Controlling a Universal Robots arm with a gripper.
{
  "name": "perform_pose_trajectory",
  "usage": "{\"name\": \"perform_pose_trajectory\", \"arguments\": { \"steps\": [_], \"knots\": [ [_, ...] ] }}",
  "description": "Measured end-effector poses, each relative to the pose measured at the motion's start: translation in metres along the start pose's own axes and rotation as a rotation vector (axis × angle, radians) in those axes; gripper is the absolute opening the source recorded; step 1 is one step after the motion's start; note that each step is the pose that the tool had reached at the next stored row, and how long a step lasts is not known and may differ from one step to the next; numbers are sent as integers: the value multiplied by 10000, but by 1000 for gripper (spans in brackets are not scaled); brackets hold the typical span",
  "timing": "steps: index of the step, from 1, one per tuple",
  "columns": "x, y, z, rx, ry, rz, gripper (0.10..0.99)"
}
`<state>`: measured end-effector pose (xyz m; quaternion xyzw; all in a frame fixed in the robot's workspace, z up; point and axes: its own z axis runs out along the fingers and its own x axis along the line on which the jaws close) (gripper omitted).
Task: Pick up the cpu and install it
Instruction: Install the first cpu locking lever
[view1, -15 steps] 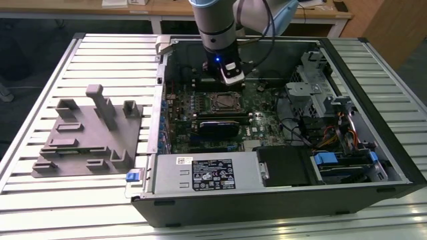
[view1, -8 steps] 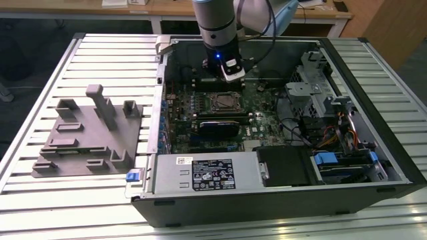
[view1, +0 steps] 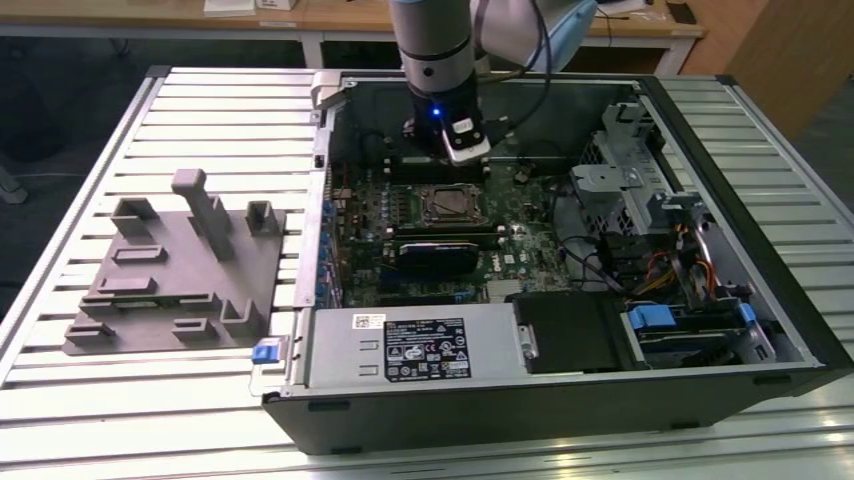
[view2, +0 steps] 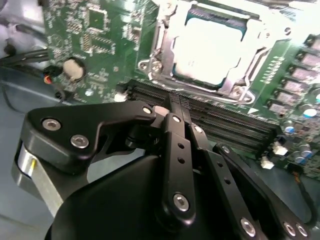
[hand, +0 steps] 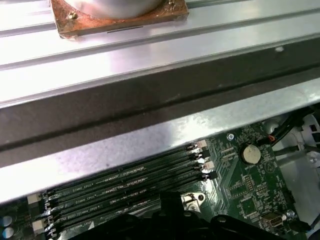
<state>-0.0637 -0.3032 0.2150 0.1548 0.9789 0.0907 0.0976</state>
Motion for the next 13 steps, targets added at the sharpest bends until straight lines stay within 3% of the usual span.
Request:
{"name": "perform_pose_trajectory", "arguments": {
  "steps": [6,13],
  "knots": [
    [-29,2,8,627,374,-24,106],
    [-70,-103,-9,854,440,-46,106]
  ]
}}
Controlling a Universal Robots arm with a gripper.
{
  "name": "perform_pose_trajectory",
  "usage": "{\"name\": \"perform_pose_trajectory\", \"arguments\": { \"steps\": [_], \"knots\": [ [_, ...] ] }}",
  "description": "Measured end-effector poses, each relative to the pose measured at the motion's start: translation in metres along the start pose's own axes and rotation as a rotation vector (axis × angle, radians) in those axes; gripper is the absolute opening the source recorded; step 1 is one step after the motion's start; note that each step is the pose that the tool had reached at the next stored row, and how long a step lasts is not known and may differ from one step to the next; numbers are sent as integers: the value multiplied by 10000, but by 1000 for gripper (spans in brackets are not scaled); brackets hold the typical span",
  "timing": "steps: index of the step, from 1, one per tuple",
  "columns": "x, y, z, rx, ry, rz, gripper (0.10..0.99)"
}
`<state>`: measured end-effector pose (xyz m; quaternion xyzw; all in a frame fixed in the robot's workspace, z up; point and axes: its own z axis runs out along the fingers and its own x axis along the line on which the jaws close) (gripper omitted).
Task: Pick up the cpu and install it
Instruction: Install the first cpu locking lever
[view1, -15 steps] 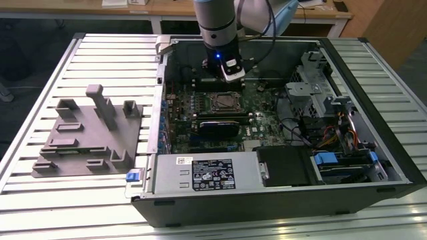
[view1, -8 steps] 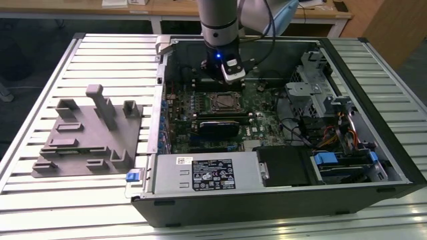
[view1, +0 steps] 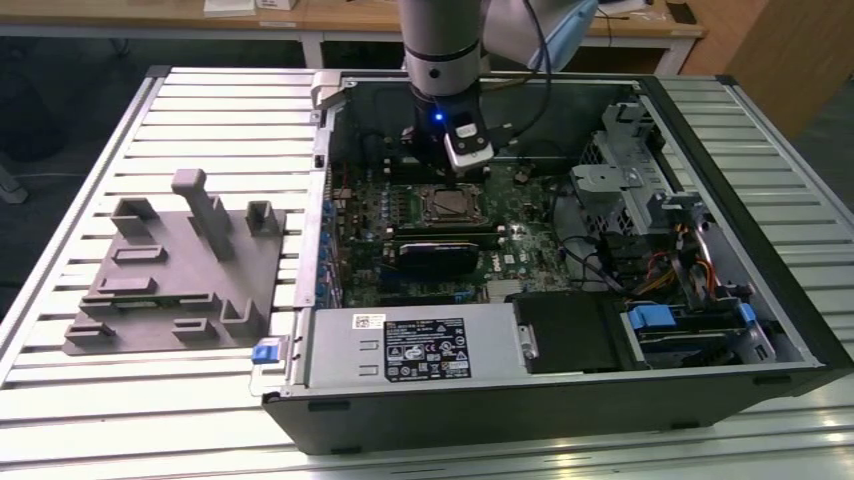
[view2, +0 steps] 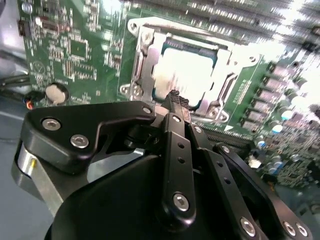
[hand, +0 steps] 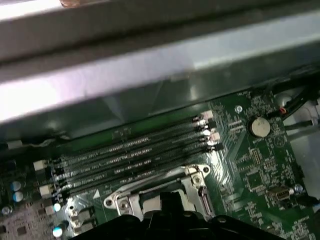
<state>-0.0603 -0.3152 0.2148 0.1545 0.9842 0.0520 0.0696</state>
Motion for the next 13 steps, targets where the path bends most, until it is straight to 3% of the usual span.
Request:
{"name": "perform_pose_trajectory", "arguments": {
  "steps": [6,9,11,13],
  "knots": [
    [-39,-96,-7,211,88,-15,106],
    [-56,-118,-7,410,166,-29,106],
    [-67,-126,-7,588,301,-36,106],
    [-74,-129,-7,771,501,-37,106]
  ]
}}
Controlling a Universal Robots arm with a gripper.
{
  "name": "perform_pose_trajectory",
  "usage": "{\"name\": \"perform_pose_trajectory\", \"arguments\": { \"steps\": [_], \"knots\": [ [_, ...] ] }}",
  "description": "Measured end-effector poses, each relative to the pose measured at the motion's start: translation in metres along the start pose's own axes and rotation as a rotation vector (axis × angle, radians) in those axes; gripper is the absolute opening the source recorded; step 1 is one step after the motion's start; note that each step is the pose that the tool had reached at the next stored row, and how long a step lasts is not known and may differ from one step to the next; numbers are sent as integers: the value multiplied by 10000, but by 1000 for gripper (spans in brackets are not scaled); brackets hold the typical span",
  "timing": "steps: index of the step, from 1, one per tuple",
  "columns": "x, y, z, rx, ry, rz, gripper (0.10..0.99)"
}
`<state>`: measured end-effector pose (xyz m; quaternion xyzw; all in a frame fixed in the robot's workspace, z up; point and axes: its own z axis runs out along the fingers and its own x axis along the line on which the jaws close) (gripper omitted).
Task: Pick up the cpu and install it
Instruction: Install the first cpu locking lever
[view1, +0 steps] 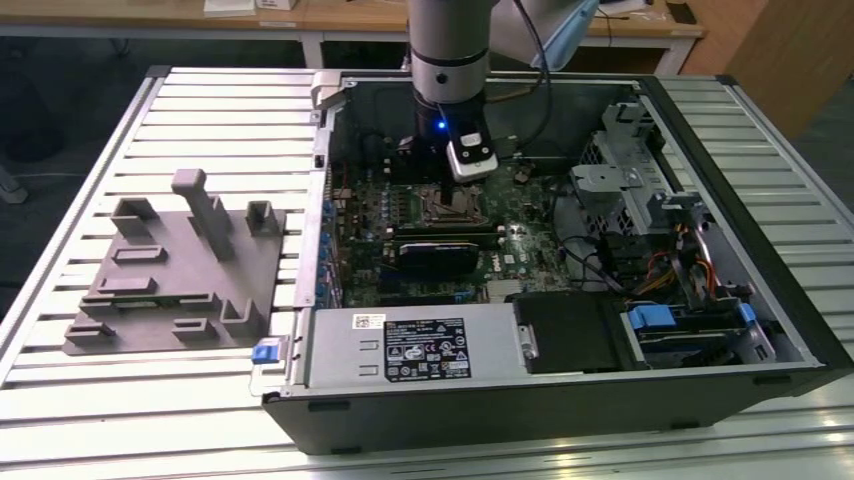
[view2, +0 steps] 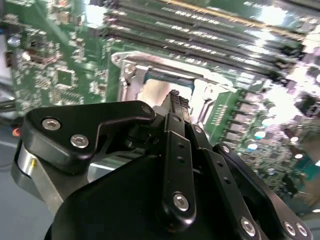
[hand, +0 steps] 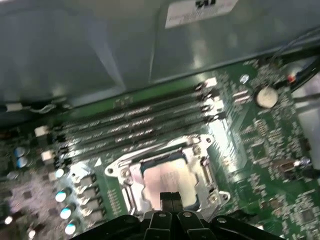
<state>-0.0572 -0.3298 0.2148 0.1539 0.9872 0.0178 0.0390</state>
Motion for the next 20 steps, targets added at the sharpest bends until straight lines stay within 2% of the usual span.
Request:
{"name": "perform_pose_trajectory", "arguments": {
  "steps": [1,2,11,16,20],
  "knots": [
    [-1,0,1,72,87,-1,106],
    [-1,0,0,81,91,-1,106],
    [-1,0,-7,99,86,-2,106],
    [-6,3,-68,96,87,-34,106],
    [-9,5,-111,82,97,-260,106]
  ]
}}
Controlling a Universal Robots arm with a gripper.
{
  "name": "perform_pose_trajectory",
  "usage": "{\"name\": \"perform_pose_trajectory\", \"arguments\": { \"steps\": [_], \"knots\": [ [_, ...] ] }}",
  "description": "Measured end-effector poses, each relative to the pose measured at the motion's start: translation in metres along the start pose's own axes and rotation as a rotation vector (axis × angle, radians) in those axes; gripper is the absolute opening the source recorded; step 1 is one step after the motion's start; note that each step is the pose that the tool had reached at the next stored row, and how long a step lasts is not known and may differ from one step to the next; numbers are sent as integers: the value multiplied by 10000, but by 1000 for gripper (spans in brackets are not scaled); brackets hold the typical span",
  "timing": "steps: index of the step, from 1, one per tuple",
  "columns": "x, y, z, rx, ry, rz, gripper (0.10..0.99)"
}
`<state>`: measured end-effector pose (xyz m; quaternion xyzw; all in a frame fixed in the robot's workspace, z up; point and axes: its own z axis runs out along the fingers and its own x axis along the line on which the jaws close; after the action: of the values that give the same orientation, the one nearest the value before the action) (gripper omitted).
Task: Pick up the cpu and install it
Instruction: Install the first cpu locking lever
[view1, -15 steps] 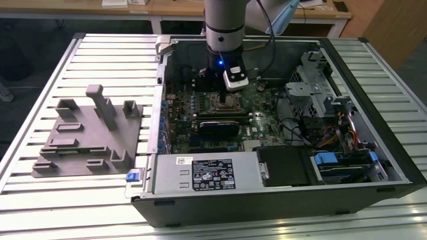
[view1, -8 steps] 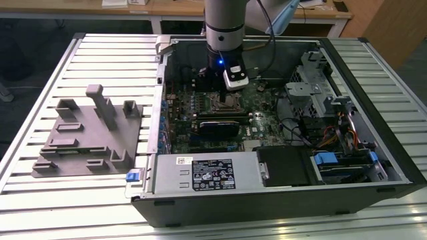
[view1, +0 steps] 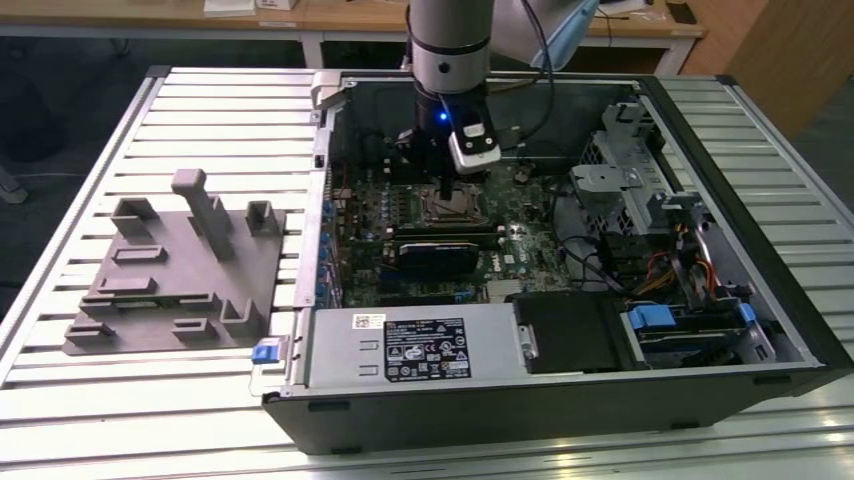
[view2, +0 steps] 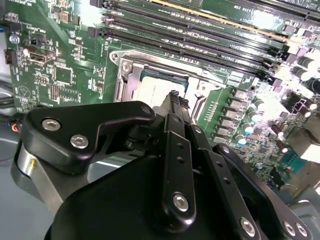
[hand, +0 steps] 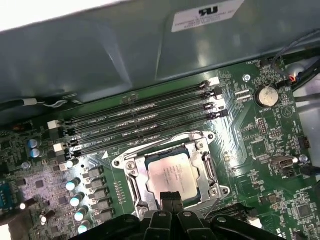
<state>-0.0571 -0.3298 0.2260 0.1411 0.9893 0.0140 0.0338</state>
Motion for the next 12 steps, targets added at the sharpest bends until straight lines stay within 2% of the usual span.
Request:
{"name": "perform_pose_trajectory", "arguments": {
  "steps": [4,8,12],
  "knots": [
    [-15,5,-10,-16,11,-243,106],
    [-94,28,-8,-5,56,-265,106],
    [-115,34,-21,-2,67,-271,106]
  ]
}}
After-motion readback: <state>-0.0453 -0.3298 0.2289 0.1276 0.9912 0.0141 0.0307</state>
